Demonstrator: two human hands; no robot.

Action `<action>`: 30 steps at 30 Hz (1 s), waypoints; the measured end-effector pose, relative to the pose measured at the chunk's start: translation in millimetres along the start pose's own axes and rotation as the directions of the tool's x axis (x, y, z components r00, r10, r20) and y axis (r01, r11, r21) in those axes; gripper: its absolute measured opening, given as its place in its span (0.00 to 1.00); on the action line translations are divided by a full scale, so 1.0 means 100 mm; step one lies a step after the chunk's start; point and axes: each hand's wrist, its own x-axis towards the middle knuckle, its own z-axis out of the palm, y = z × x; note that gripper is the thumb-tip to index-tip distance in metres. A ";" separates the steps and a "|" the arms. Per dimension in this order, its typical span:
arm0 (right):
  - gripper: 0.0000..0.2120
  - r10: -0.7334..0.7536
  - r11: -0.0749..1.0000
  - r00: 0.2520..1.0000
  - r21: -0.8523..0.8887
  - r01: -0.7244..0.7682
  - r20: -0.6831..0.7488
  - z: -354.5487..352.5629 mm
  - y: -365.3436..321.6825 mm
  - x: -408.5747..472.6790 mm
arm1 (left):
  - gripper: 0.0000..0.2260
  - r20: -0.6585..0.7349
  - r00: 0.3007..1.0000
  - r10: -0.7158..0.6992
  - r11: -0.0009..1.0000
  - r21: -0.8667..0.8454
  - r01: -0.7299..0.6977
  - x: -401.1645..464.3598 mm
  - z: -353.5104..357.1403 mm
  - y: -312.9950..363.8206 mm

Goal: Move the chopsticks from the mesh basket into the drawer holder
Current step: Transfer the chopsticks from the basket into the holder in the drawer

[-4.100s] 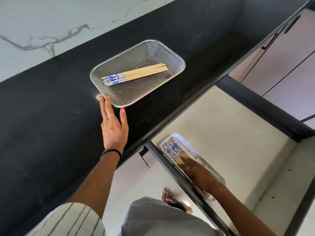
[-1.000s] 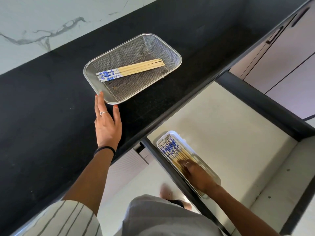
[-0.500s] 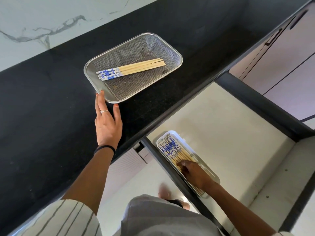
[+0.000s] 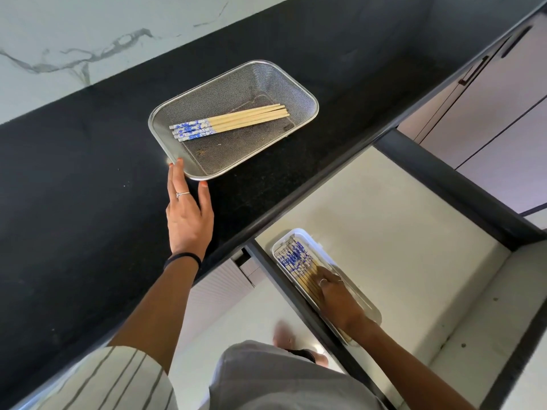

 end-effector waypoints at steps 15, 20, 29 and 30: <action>0.16 -0.080 0.991 0.996 0.111 0.076 0.029 0.01 -0.06 0.12 | 0.24 0.006 1.000 -0.017 1.000 -0.002 0.017 -0.01 -0.01 0.02; 0.16 -0.115 0.983 0.992 0.148 0.106 0.058 -0.06 -0.05 0.13 | 0.24 0.006 1.000 -0.029 1.000 0.004 0.029 0.00 0.00 0.01; 0.23 -0.118 0.976 0.993 0.189 0.112 0.019 -0.03 -0.03 0.07 | 0.24 0.007 0.999 -0.042 0.999 0.006 0.042 -0.01 0.00 0.02; 0.23 -0.127 0.975 0.992 0.186 0.121 0.019 -0.03 -0.03 0.08 | 0.24 0.006 0.999 -0.037 0.999 0.005 0.037 0.00 0.00 0.02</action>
